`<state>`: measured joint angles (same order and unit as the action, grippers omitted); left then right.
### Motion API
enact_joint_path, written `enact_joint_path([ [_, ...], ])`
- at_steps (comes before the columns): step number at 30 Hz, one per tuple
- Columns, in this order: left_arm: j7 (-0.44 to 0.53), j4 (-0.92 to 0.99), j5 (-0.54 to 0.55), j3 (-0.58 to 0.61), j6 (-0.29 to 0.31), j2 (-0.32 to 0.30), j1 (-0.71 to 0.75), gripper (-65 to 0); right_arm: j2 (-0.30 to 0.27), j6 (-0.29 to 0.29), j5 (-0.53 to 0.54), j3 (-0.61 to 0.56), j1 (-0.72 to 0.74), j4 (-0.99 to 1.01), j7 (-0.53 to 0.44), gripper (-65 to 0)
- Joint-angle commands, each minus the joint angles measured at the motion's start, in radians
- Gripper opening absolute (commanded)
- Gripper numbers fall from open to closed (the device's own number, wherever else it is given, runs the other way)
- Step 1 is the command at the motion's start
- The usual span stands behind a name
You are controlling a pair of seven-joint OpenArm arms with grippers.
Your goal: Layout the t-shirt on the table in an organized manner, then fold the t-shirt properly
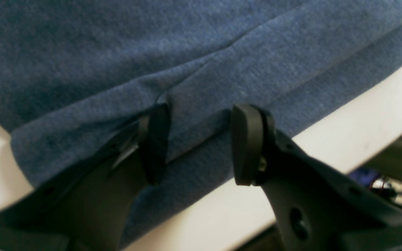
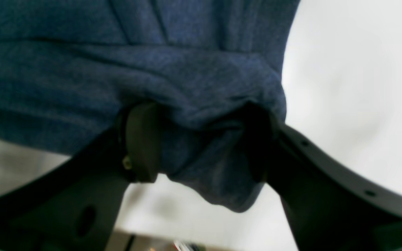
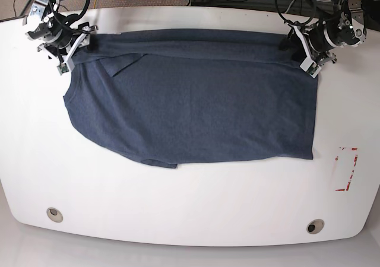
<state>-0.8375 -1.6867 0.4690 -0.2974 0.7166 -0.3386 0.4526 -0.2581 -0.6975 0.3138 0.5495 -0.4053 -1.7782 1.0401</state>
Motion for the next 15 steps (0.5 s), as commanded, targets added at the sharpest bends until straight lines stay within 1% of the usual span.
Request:
enact_joint_path([
  [1, -0.127, -0.008, -0.109, -0.019, -0.018, -0.012, 0.056, -38.5, -0.014, -0.001, -0.026, -0.015, -0.037, -0.058, 0.027, -30.1],
  [7, -0.142, -0.059, -0.106, -0.03, -0.018, -0.014, 0.088, -38.3, -0.01, -0.001, -0.026, -0.055, -0.085, -0.145, 0.042, -30.1],
  [11, -0.176, -0.091, -0.105, -0.032, -0.018, -0.017, 0.091, -38.3, 0.0, -0.001, -0.026, -0.061, -0.086, -0.168, 0.053, -30.1],
  [15, -0.185, -0.145, -0.105, -0.047, -0.018, -0.012, 0.091, -38.1, 0.004, -0.001, -0.028, -0.059, -0.073, -0.182, 0.053, -30.1],
])
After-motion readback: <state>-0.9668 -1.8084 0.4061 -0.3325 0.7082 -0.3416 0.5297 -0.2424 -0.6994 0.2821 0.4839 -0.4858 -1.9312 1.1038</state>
